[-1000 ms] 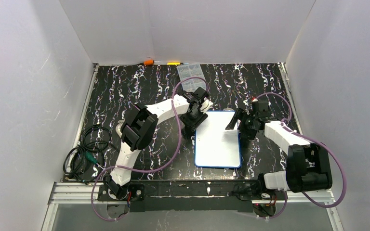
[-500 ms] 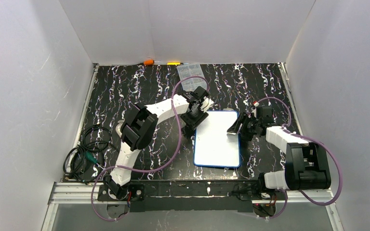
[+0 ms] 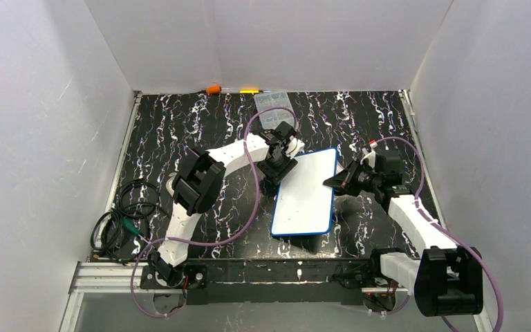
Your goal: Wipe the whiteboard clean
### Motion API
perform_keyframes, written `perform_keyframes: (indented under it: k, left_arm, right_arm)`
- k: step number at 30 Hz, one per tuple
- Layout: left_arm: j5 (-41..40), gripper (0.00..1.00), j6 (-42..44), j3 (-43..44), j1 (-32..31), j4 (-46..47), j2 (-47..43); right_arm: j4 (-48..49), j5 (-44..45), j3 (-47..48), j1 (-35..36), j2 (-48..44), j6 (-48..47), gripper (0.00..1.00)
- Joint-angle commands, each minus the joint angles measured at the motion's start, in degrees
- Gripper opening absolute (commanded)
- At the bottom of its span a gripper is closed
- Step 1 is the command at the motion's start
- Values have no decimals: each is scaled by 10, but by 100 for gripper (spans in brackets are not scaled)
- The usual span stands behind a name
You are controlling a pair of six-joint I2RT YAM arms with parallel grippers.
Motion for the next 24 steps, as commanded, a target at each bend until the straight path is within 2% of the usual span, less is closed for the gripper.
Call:
perform_keyframes:
  k: [1,4,6,10,12,18,22,24]
  left_arm:
    - [47,57,10,-46,-15,30,-34]
    - [54,60,22,-59,-4,33,-101]
    - [55,66,28,-57,6,27,-146]
    - [60,90,76,-85,27,55,-286]
    - [68,95,134,-124,27,81,-366]
    - [140,98,353,-261,25,73,-601]
    - [173,98,412,-355,7,58,-725]
    - [163,96,437,-408,-8,89,-779]
  right_arm:
    - [-47,10,27,23,-17,0,1]
    - [-108,76,66,61,-17,-13,1]
    - [-153,142,106,95,-20,-11,1]
    - [-194,257,188,145,-24,62,1]
    - [-191,309,224,168,-12,130,1]
    - [-185,403,357,241,75,263,1]
    - [-159,427,411,267,112,345,1]
    - [-132,427,415,280,120,387,1]
